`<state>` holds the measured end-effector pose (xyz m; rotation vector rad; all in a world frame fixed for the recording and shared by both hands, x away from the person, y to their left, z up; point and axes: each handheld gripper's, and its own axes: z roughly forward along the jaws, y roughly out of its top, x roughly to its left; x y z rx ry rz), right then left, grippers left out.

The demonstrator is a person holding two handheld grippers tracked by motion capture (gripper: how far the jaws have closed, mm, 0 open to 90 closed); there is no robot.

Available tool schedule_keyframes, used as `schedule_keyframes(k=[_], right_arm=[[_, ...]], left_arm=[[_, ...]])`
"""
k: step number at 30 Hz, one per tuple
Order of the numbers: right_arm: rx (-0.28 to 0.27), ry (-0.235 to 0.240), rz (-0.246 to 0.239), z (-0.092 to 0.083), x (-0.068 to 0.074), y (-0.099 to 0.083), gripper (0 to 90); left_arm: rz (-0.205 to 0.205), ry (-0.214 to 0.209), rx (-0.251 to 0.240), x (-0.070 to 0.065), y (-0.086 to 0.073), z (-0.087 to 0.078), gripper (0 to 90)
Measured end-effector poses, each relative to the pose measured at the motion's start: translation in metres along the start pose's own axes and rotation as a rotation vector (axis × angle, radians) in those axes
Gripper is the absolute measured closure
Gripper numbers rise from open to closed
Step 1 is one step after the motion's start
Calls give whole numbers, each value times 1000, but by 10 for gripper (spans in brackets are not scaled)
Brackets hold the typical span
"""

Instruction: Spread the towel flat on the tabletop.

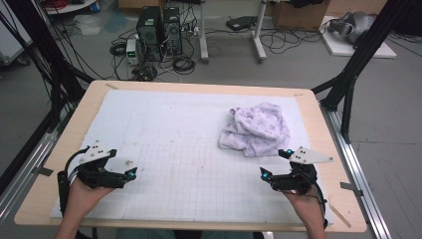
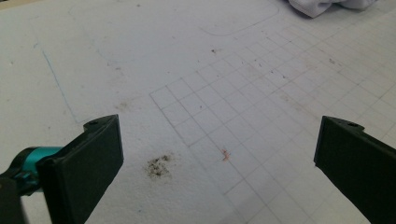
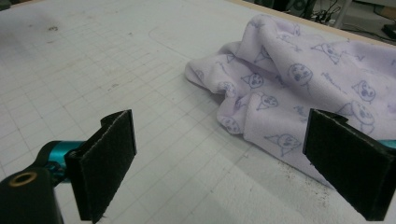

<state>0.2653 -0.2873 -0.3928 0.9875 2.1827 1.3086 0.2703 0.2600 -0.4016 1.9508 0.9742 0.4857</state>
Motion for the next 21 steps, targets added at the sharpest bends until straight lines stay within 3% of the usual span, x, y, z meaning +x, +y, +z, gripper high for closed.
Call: schedule_keyframes(k=[21], right_arm=[[4, 11, -3, 8, -3, 7, 88]], left_arm=[[-4, -6, -2, 2, 4, 0, 18]])
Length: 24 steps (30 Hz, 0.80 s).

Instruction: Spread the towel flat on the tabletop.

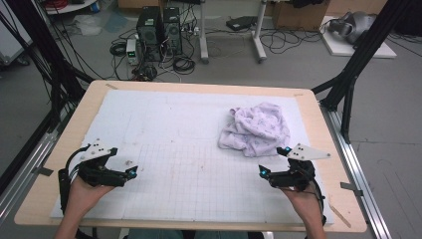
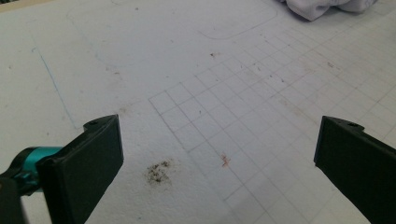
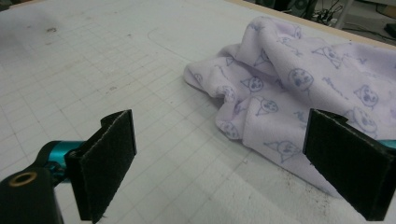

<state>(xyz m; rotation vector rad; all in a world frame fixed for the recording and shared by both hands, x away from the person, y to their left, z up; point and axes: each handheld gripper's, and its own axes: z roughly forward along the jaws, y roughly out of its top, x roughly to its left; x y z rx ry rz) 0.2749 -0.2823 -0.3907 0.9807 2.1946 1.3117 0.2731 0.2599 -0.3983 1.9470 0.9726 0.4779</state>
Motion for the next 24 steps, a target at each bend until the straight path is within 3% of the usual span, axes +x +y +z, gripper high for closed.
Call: schedule_keyframes(k=[8, 15, 20, 24], right_arm=[[15, 8, -22, 18, -3, 17, 88], [33, 13, -63, 43, -11, 48, 89], [89, 23, -86, 73, -17, 62, 109], [139, 15, -97, 95, -23, 60, 141]], left_arm=[[5, 4, -4, 2, 3, -4, 18], [-3, 5, -1, 4, 2, -4, 18], [-2, 1, -1, 3, 2, -2, 18], [-3, 0, -3, 4, 2, -1, 18]])
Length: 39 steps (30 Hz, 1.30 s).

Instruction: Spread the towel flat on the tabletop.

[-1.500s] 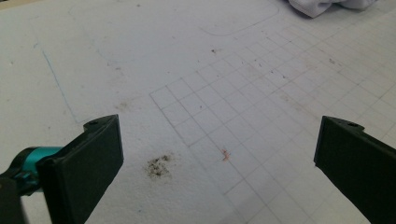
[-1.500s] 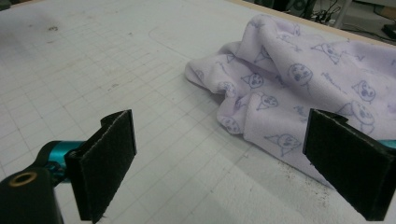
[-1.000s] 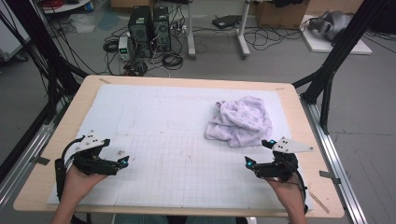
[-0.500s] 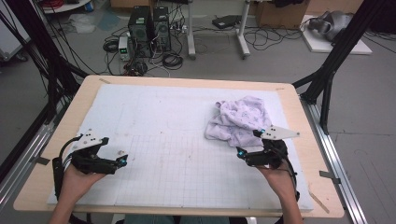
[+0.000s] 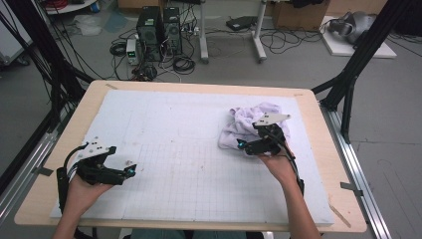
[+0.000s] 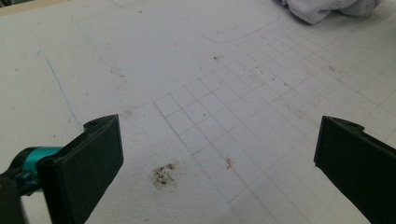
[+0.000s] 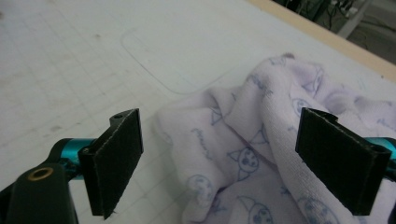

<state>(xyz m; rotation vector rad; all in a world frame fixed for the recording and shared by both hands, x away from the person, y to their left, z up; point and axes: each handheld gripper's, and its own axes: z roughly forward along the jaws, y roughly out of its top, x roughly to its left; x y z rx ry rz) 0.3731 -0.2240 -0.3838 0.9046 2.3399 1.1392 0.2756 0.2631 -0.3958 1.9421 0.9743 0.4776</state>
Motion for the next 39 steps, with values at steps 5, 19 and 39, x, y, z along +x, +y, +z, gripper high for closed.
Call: schedule_keyframes(k=[5, 19, 39], right_arm=[[78, -29, 22, 24, -12, -8, 208], [173, -40, -58, 38, -13, -11, 822], [-67, 285, -143, -17, 81, 42, 841]], left_arm=[[-2, -4, -1, 0, 0, 3, 18], [-3, -24, 5, -5, 0, 11, 18], [12, -33, -13, -10, 8, 10, 22]])
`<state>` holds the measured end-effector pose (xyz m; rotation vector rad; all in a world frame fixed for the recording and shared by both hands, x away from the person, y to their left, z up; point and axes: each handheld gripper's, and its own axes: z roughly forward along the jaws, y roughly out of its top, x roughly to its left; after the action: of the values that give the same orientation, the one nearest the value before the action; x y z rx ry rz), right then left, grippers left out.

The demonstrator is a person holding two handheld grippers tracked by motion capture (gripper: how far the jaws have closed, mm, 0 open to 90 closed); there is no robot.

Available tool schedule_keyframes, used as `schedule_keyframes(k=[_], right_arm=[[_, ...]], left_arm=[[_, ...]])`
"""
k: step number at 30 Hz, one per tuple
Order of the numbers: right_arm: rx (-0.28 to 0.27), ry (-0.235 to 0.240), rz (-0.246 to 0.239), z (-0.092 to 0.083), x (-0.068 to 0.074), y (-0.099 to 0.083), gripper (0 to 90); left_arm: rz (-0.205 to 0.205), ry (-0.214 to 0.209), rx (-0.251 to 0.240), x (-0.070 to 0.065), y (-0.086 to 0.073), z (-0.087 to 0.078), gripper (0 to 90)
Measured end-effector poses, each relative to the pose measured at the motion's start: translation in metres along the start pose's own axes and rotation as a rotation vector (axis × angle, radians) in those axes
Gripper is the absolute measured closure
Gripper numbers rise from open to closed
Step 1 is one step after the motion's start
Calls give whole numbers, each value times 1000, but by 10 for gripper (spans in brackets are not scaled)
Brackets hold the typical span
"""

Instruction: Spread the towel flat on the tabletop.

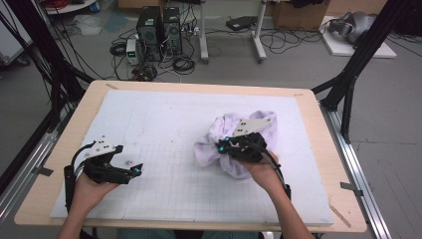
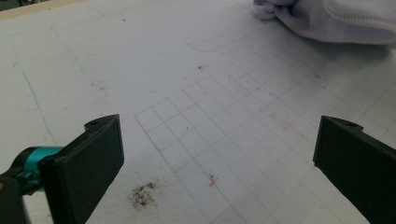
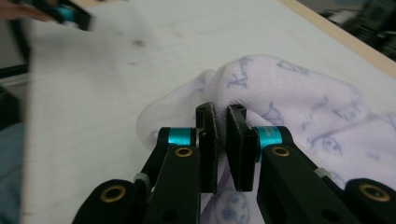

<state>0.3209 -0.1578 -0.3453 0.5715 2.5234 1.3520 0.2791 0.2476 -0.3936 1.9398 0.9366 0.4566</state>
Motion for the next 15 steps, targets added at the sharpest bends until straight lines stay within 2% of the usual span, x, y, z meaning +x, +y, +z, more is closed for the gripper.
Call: schedule_keyframes(k=[4, 6, 9, 11, 12, 13, 14, 15], right_arm=[[-5, 122, -18, 13, 27, 0, 837], [33, 135, -41, 22, 33, -7, 815], [69, 173, 13, 30, 30, -20, 624], [48, 174, 20, 26, 29, -23, 539], [48, 174, 20, 26, 29, -23, 539], [6, 162, 30, 15, 26, -25, 487], [-2, 155, 35, 10, 25, -25, 479], [-4, 127, 31, 3, 22, -25, 478]], left_arm=[[10, -5, 2, -4, 0, 1, 23], [12, -16, 11, -6, 1, 5, 22], [20, -30, 16, -9, 3, 10, 22], [22, -37, 19, -11, 3, 12, 24], [25, -47, 23, -13, 5, 16, 24], [31, -56, 26, -15, 6, 18, 44], [35, -65, 26, -16, 7, 20, 55], [45, -86, 28, -20, 11, 26, 67]])
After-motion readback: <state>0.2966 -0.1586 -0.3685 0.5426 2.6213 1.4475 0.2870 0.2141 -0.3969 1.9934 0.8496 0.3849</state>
